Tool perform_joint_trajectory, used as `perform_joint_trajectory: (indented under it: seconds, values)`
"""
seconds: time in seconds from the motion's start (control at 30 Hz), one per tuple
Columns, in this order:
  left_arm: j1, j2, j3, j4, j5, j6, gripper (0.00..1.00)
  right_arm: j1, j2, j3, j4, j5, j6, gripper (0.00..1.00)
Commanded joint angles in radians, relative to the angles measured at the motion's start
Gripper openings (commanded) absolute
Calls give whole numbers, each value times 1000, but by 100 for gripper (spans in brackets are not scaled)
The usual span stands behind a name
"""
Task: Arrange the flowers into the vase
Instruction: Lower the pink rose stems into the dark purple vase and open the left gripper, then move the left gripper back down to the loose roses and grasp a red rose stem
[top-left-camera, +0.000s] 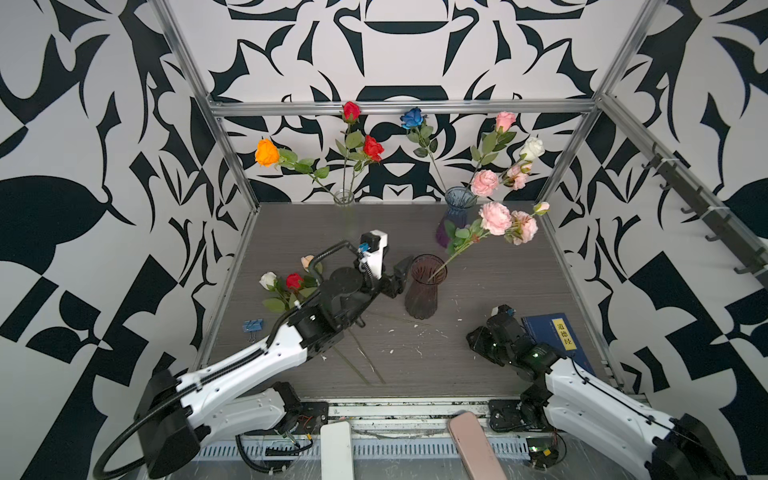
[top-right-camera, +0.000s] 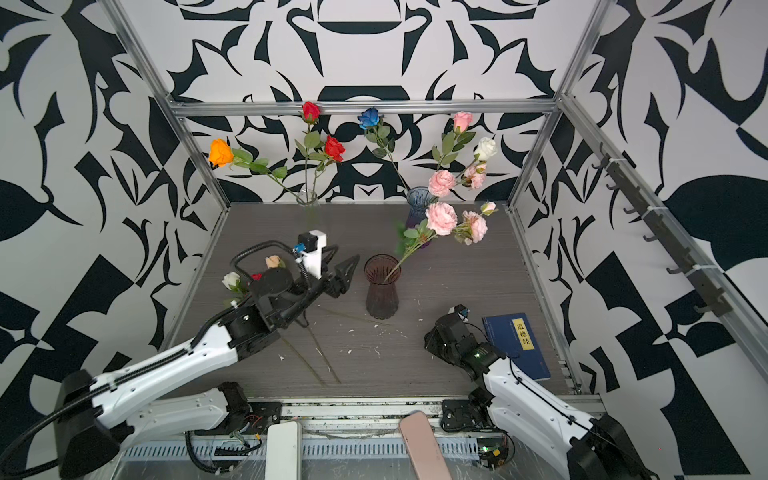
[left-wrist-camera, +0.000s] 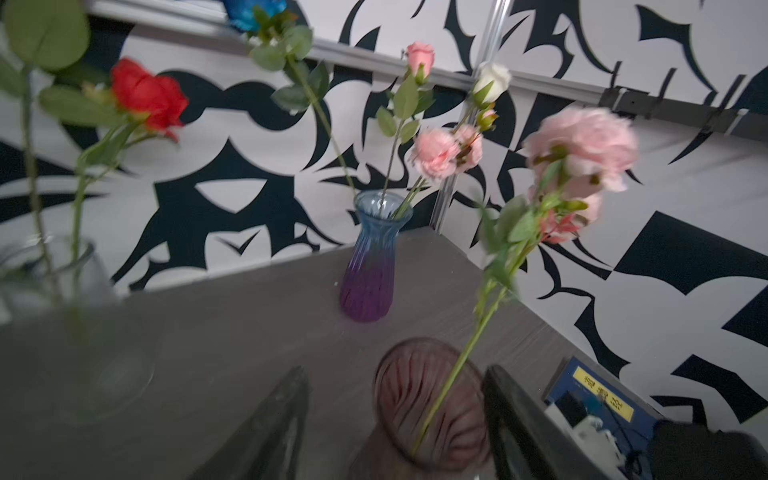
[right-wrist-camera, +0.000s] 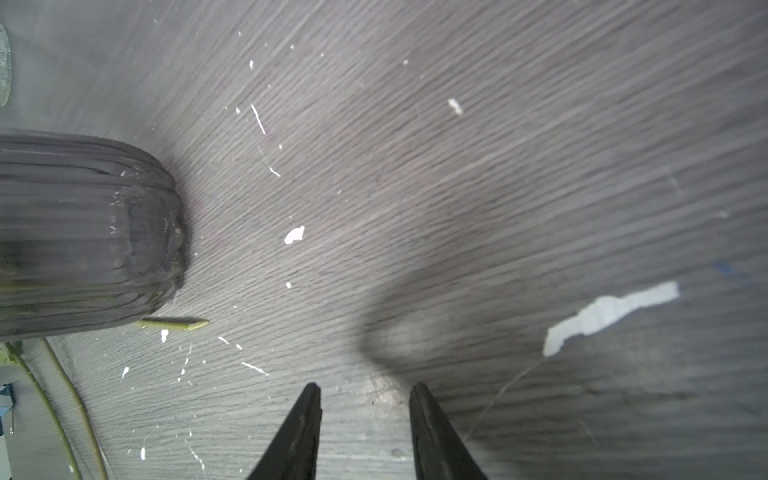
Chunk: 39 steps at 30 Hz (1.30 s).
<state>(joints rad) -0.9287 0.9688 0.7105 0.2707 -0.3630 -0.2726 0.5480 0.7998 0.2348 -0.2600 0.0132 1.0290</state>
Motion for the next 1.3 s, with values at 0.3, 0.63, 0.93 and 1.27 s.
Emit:
perform_joint_trajectory:
  seconds: [0.3,0.63,0.93,1.27]
  values:
    - [35,-273,-290,-439,-291,-457,51,-6,63,40,44,-16,-15,39]
    - [418,-180,-336,-425,73,-614,52,-8,29,26,38,-12,-6,39]
    - [548,-43,-408,-231,252,-713,40,-10,15,21,34,-13,-9,39]
    - [550,161,-365,-79,312,-694,40,-15,-8,13,29,-16,-9,39]
